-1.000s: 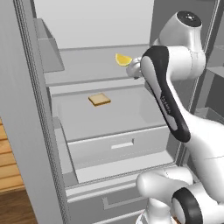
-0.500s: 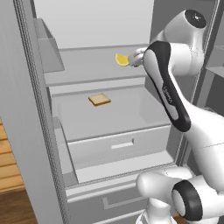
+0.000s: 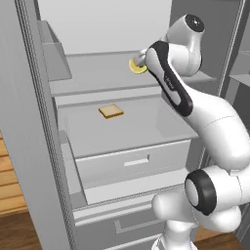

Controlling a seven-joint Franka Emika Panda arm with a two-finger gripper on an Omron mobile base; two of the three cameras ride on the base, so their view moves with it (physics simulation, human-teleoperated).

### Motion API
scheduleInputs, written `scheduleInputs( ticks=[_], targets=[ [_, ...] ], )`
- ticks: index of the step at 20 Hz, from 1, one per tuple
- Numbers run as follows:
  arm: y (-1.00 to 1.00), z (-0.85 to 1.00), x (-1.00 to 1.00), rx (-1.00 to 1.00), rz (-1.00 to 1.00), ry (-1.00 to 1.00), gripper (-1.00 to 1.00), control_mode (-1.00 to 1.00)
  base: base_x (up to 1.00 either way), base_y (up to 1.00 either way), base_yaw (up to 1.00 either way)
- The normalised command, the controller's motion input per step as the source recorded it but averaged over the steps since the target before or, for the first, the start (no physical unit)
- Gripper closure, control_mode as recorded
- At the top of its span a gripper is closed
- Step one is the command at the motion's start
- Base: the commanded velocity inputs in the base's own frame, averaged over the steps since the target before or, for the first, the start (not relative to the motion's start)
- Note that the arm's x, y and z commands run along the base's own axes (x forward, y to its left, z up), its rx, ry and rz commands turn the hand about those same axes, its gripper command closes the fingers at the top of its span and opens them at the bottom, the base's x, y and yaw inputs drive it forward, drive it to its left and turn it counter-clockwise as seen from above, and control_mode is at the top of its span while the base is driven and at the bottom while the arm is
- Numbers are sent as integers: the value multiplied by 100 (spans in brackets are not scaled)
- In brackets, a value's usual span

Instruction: Grab a lemon wedge from the fridge and one ice cube from the ice bowl, and put them in the glass of lemonade.

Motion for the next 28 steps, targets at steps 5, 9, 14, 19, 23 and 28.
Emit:
scheduleInputs(
  ticks=[5,9,14,19,23,28],
  targets=[
    [11,0,86,-1,12,3,-100,-100,0,0,0],
    [12,0,32,-5,14,11,-100,-100,0,0,0],
    [8,-2,-3,-1,14,2,-100,-100,0,0,0],
    [7,-30,0,0,13,-4,-100,-100,0,0,0],
    [0,-42,0,0,7,-6,-100,-100,0,0,0],
    [14,-10,9,-1,6,-3,-100,-100,0,0,0]
  ],
)
